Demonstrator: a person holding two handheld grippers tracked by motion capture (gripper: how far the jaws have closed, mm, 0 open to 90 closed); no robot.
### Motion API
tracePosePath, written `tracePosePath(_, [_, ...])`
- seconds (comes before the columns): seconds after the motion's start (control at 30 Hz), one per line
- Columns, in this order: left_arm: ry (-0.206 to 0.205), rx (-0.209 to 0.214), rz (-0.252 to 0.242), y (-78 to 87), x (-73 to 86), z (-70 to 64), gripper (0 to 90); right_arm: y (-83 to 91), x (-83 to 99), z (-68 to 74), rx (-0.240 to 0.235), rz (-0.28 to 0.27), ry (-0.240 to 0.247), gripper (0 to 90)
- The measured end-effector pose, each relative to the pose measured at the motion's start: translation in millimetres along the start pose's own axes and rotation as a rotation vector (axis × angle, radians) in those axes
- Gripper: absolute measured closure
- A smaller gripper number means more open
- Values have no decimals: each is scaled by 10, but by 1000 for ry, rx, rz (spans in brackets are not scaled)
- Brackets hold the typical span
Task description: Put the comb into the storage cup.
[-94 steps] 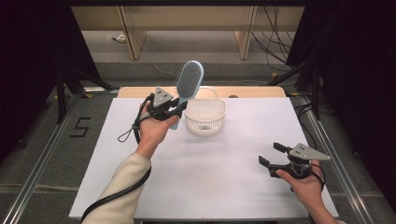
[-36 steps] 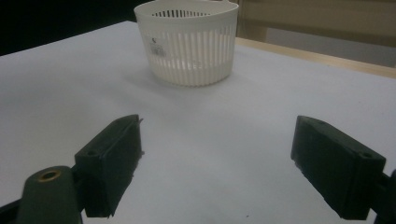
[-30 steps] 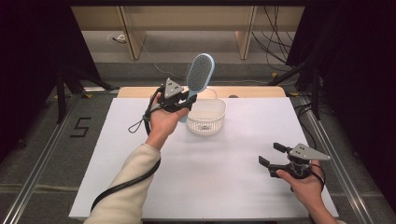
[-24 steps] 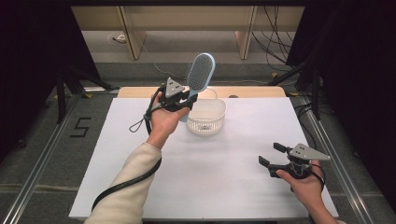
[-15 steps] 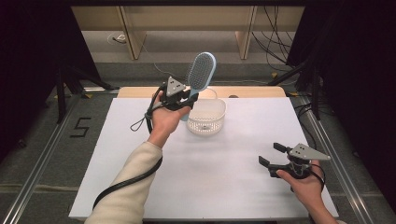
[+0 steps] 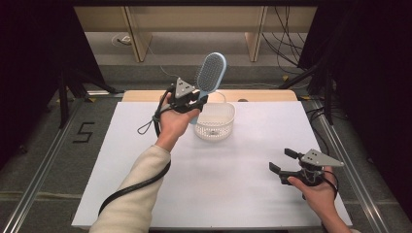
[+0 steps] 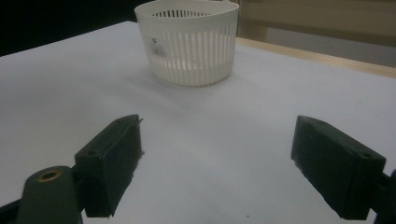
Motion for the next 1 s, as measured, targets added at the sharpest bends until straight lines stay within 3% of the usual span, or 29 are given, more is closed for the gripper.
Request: tracePosePath(1.0, [1,0,2,-110,-7,-5,696,1,2,-2,-1,1,-3,172])
Point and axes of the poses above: each handheld gripper's, and its own axes: y roughly backward along the jaws, x roughly out of its underside, z roughly to its left, the point moved 2 cm from there along -y, roughly forward along the jaws, and after that the axes turned 10 degrees about -z, right-handed, at the moved point
